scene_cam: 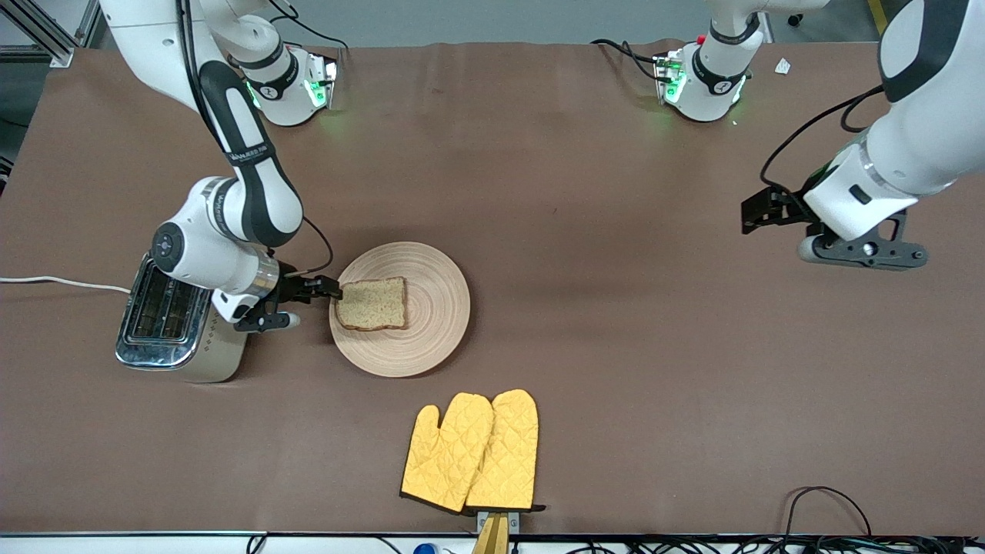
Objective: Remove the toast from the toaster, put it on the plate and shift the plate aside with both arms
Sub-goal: 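Release the bread and withdraw the right gripper while the left gripper approaches, then reach the left gripper to the plate rim and grasp it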
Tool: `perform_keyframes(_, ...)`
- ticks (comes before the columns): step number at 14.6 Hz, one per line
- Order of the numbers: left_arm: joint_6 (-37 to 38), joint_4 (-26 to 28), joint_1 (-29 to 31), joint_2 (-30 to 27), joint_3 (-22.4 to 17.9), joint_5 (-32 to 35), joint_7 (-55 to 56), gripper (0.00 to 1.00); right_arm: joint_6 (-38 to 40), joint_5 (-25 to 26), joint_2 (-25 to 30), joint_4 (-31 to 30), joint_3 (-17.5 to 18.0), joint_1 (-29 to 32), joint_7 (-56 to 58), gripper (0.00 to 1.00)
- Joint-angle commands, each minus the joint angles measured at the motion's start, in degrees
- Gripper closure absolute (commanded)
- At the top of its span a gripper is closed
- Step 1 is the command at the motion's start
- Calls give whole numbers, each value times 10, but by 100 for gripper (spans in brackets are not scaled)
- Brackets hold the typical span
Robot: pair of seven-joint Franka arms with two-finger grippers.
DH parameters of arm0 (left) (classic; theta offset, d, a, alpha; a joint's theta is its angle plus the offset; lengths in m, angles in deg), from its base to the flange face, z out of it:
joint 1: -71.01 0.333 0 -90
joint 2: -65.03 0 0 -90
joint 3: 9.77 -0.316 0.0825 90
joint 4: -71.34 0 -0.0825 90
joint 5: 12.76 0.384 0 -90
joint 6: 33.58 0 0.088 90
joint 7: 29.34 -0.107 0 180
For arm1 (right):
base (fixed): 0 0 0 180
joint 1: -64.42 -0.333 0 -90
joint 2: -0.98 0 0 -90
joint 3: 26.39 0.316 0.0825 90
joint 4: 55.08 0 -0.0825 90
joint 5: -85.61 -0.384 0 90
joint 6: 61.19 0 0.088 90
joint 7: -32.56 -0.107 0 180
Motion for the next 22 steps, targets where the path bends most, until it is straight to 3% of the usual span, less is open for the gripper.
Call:
perform_keyframes(1,-14,-8,-2,9,1,-17,29,0,5,88,49,-11,-15,-1,5,3)
perform_keyframes(4,-28,-8,-9,16,6,-37,68,0,19,201,94,-5,-23,4,4,2)
perform_keyframes(10,-68,-7,-25,47,7,-91,97,0,202,211,128,79,-69,6,-55,0)
perform_keyframes(14,-126,-7,-43,90,8,-115,100,0,299,298,179,118,-71,7,-144,0)
perform_keyframes(17,-185,-7,-56,143,15,-151,96,0,381,318,204,171,-71,23,-145,0)
perform_keyframes(22,-311,-10,-57,256,88,-235,82,0,425,337,236,198,-71,70,-105,0)
